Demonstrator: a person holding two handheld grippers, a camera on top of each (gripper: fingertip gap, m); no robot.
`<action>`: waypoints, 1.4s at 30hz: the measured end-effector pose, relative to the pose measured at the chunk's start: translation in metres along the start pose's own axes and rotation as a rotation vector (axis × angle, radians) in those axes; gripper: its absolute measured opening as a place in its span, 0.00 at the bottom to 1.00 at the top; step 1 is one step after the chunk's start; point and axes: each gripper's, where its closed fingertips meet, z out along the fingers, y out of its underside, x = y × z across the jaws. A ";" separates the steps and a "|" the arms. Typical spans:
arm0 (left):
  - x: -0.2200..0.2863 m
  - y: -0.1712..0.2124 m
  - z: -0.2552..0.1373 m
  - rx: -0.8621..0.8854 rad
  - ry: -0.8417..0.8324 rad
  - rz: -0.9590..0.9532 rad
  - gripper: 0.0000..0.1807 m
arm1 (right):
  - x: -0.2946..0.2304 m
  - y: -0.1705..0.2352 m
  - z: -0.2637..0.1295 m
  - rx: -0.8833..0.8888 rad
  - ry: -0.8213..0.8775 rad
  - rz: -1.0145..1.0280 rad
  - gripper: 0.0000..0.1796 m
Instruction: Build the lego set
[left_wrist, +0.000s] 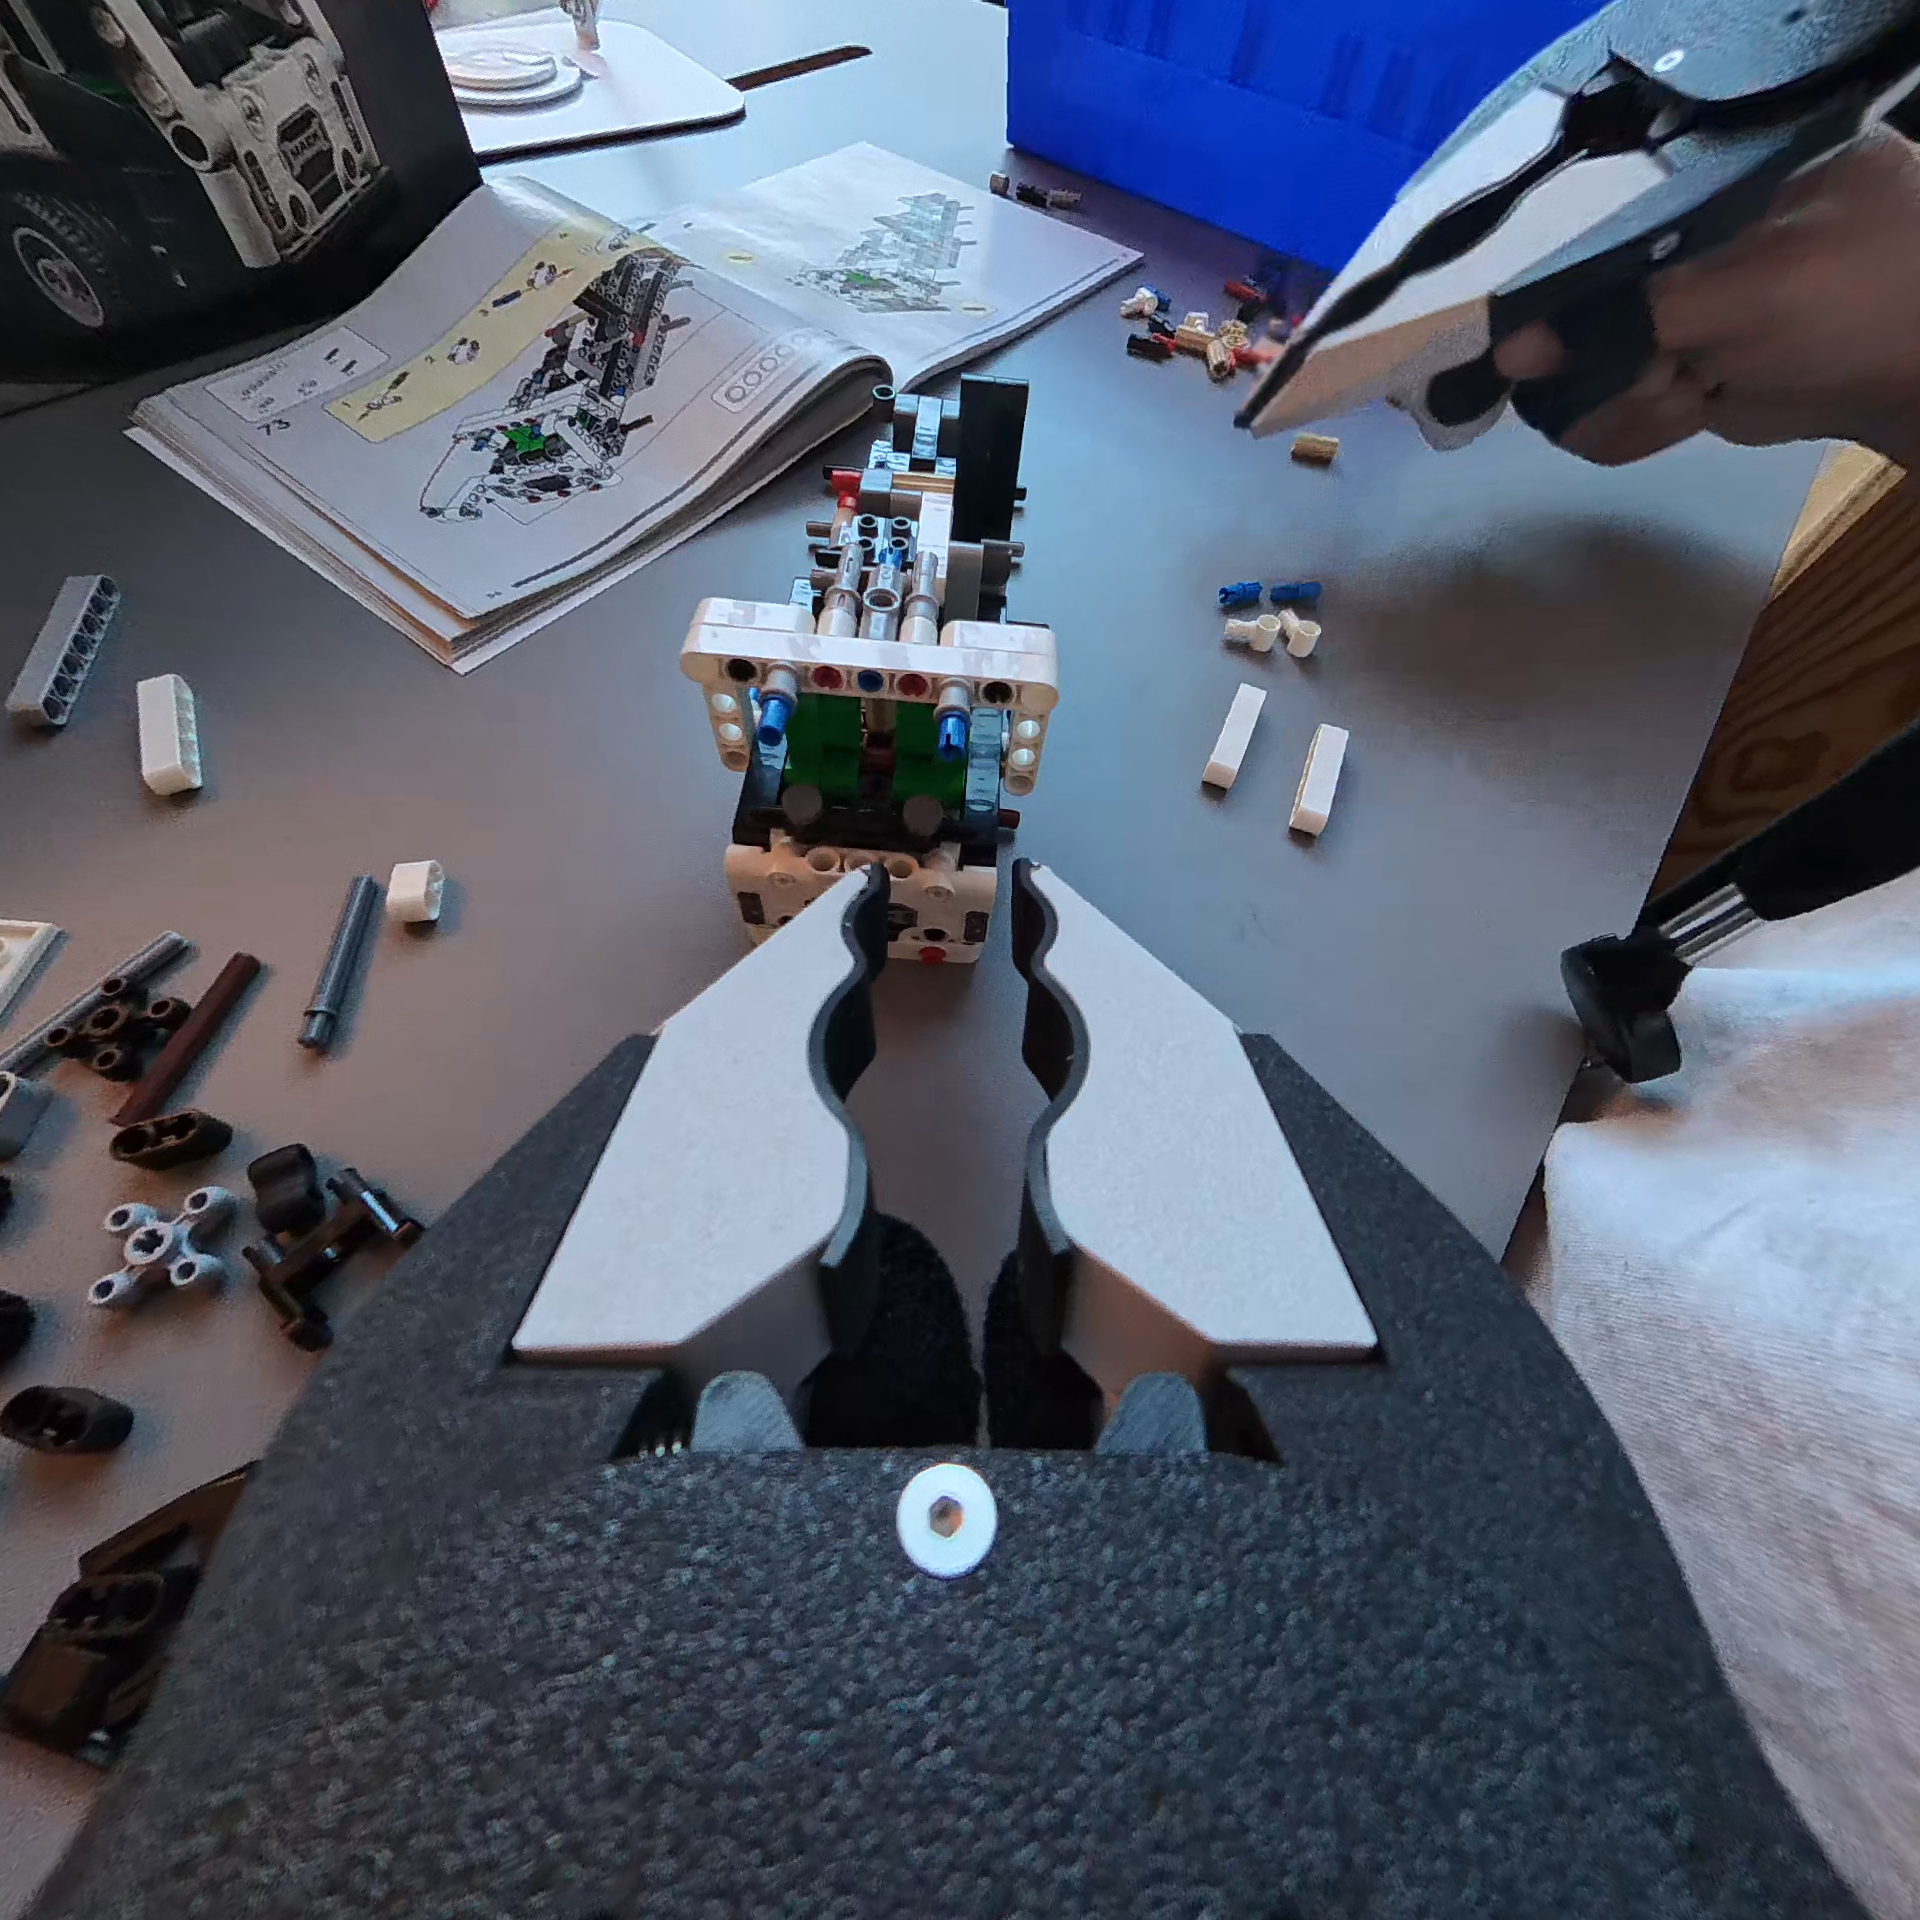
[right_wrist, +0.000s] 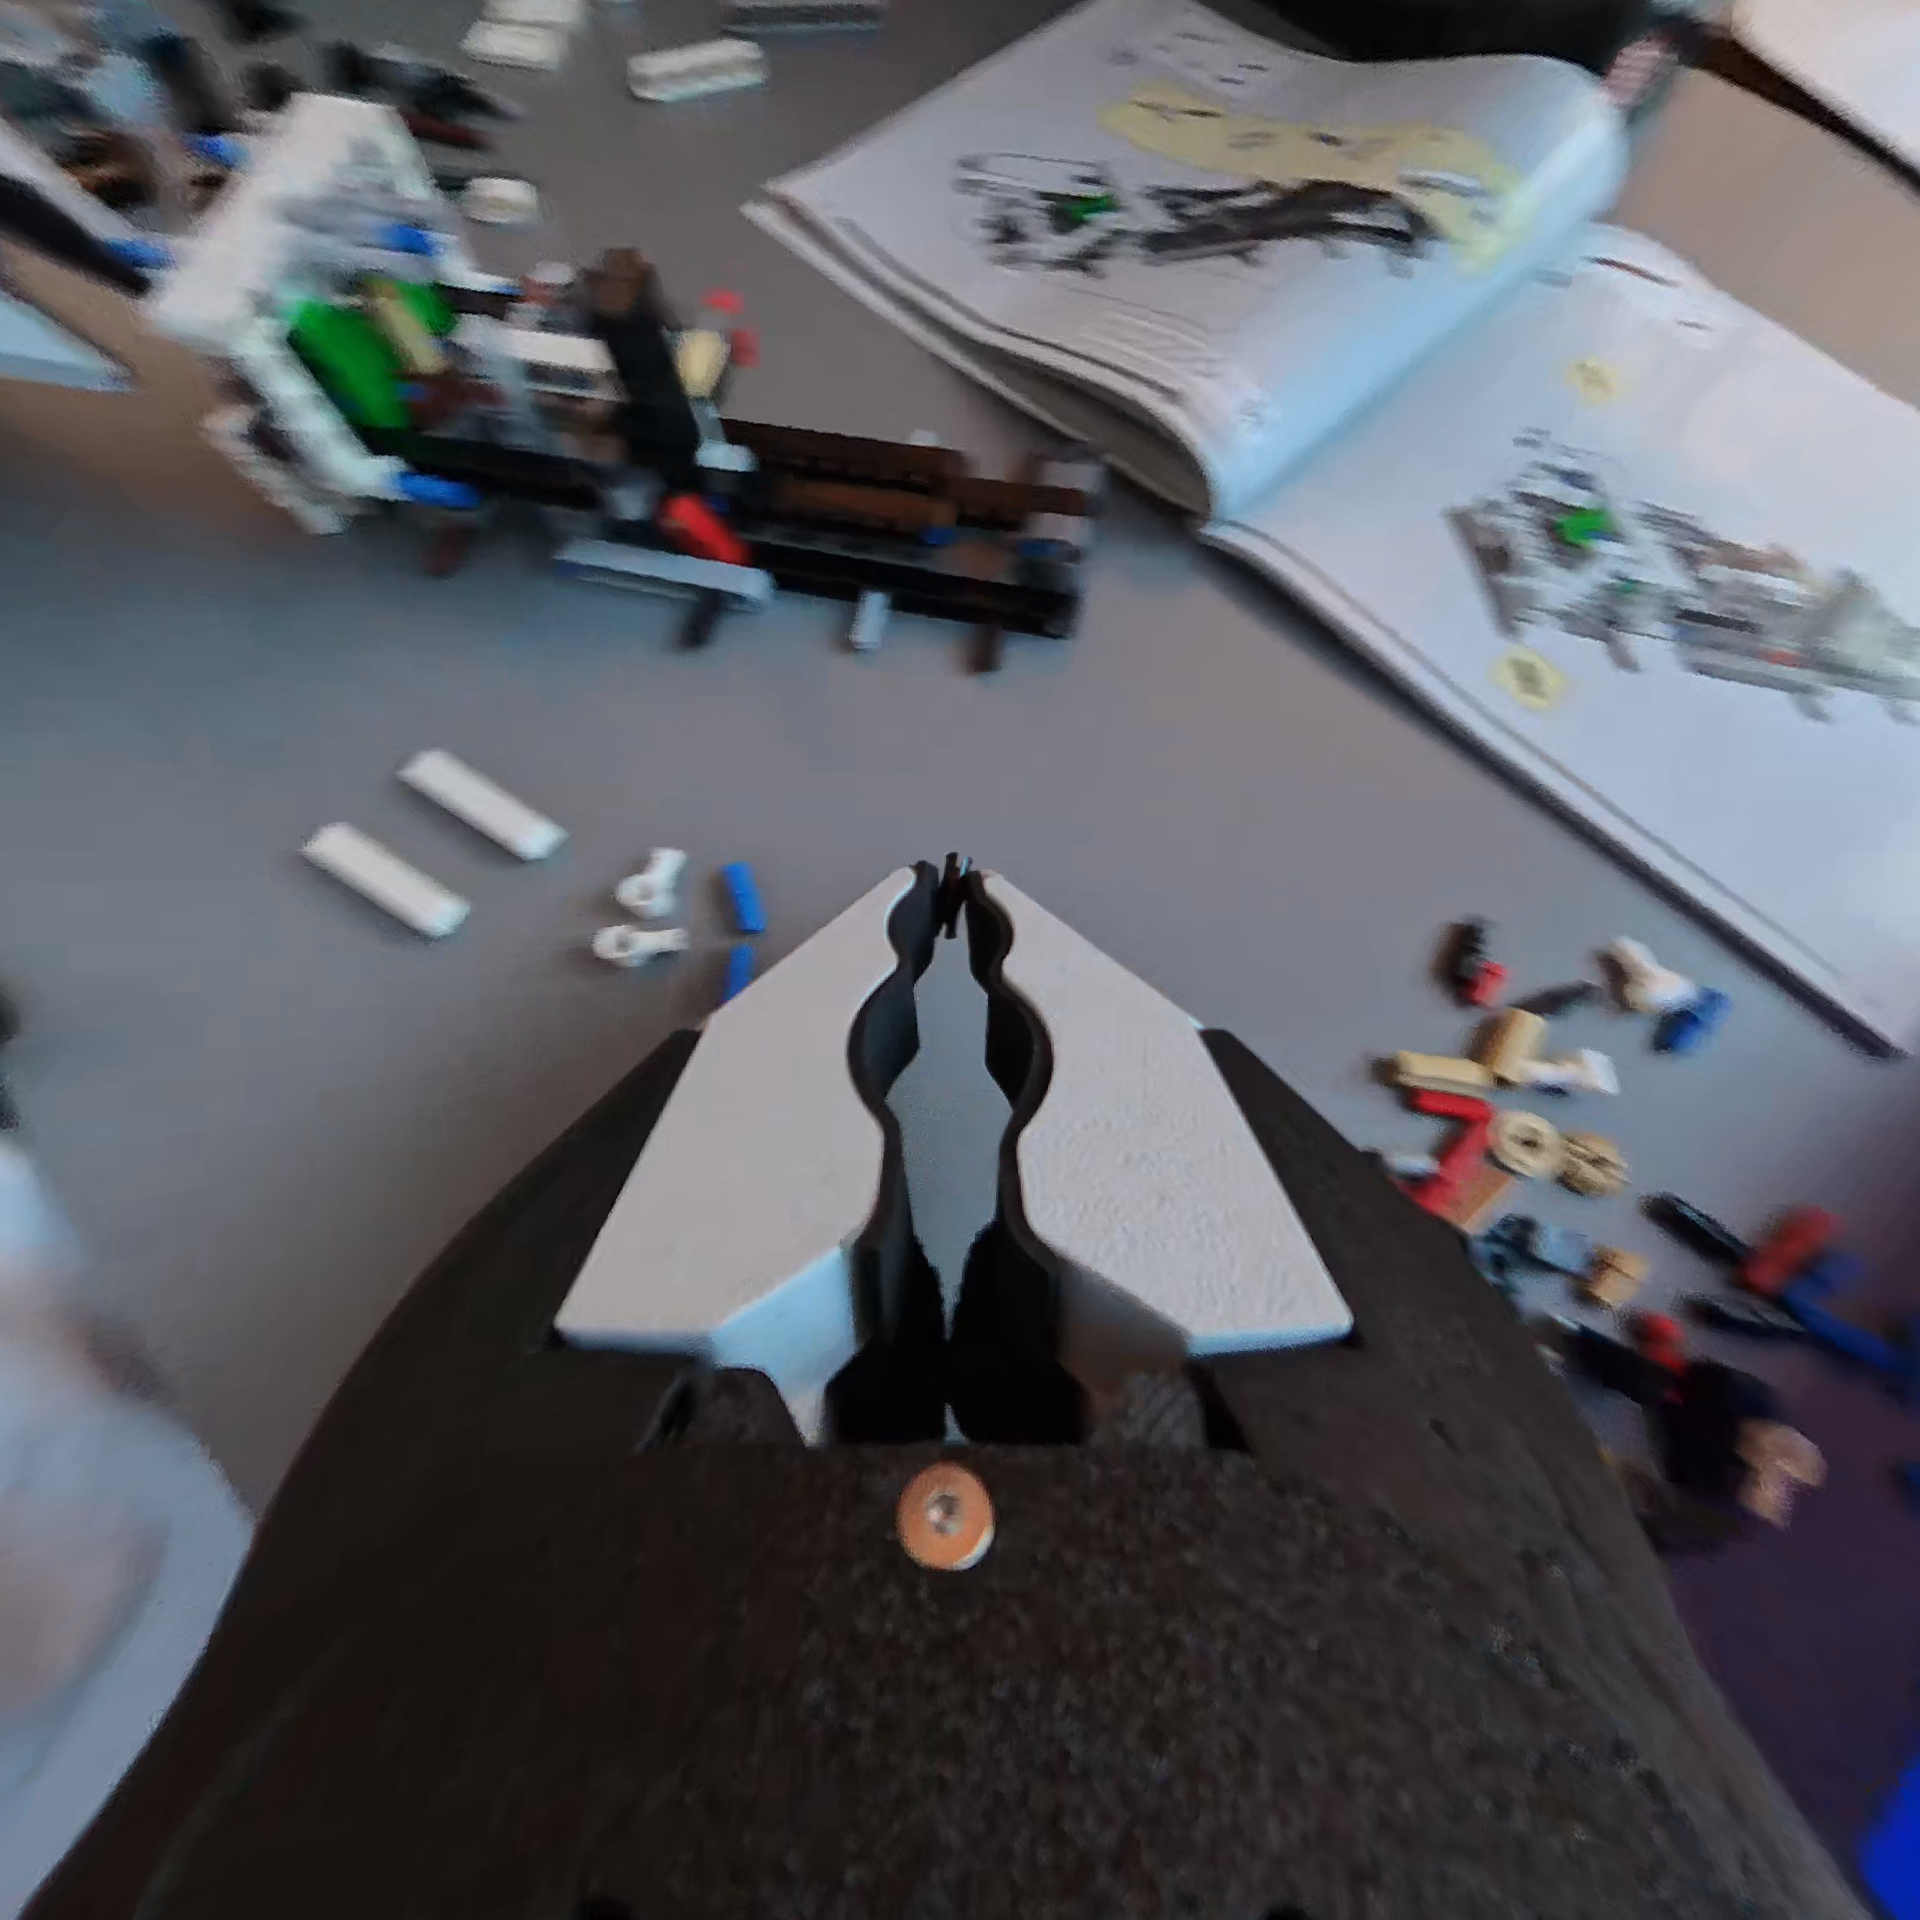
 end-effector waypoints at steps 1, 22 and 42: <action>0.000 0.000 0.000 -0.003 0.002 -0.001 0.11 | -0.012 0.000 0.001 0.002 -0.052 -0.008 0.02; 0.002 -0.001 -0.001 0.007 -0.003 0.025 0.11 | -0.057 0.010 0.023 -0.105 -0.156 -0.119 0.04; 0.002 -0.002 -0.001 0.014 -0.006 0.024 0.11 | 0.118 0.017 0.006 -0.113 0.451 0.139 0.08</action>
